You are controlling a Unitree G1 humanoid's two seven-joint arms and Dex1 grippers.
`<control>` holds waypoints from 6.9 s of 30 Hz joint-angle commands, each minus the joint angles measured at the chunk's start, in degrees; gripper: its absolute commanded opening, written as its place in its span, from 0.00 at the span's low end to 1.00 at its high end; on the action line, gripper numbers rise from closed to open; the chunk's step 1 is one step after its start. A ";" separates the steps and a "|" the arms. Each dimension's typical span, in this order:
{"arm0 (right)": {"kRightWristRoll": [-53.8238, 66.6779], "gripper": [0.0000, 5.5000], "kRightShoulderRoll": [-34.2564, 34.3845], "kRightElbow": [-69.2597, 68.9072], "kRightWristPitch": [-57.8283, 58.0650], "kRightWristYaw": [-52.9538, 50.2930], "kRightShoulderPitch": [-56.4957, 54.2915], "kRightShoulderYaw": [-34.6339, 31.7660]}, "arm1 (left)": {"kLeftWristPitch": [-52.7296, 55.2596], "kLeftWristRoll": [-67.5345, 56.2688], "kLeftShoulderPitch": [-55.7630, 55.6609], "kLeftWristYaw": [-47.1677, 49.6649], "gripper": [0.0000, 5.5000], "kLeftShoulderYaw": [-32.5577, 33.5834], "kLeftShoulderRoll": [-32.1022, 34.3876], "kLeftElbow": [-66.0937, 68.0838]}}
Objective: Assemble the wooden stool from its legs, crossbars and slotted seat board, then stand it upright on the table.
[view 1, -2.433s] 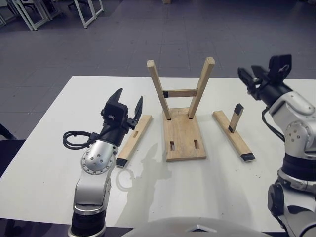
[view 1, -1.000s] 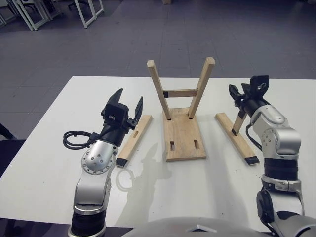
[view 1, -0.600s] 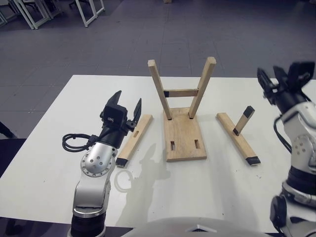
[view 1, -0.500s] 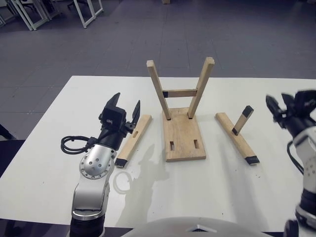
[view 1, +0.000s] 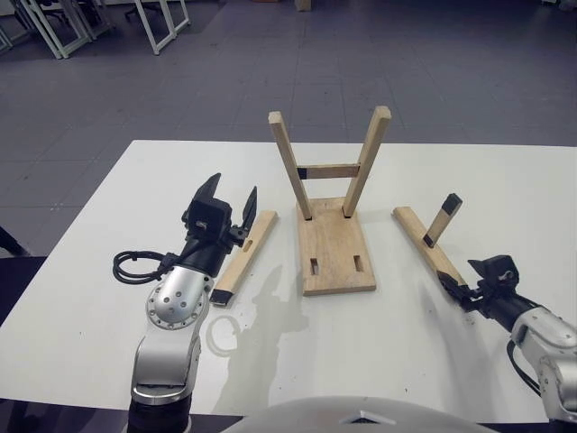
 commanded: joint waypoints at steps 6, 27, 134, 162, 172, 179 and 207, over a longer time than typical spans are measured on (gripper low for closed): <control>-2.10 0.60 1.21 5.67 -0.35 -1.03 -3.90 3.87 | -0.61 0.24 -1.43 -0.37 0.56 -0.07 0.40 1.69; 28.81 0.37 8.20 2.98 22.00 -15.11 -46.21 -16.64 | 19.44 -32.84 -17.31 -2.35 0.56 15.13 -3.38 -0.08; 60.33 0.43 -1.72 2.44 35.54 13.43 -48.73 10.56 | 51.65 -94.72 -48.75 -11.10 0.41 2.25 20.07 37.95; 30.55 0.63 -12.56 7.84 21.80 23.38 -28.21 14.89 | 18.40 -47.89 -26.95 -41.96 0.37 -3.76 16.78 32.87; 22.83 0.63 -11.22 6.36 17.68 26.66 -29.19 22.03 | 9.24 -38.63 -29.87 -50.01 0.37 -6.38 11.17 44.90; 14.93 0.63 -11.16 11.17 12.69 29.35 -29.82 28.26 | 6.89 -35.33 -30.56 -52.99 0.37 -6.80 10.41 47.63; 0.16 0.63 -13.12 24.28 -0.63 33.53 -29.67 35.83 | -10.61 -11.89 -17.82 -50.01 0.37 -15.81 13.04 41.74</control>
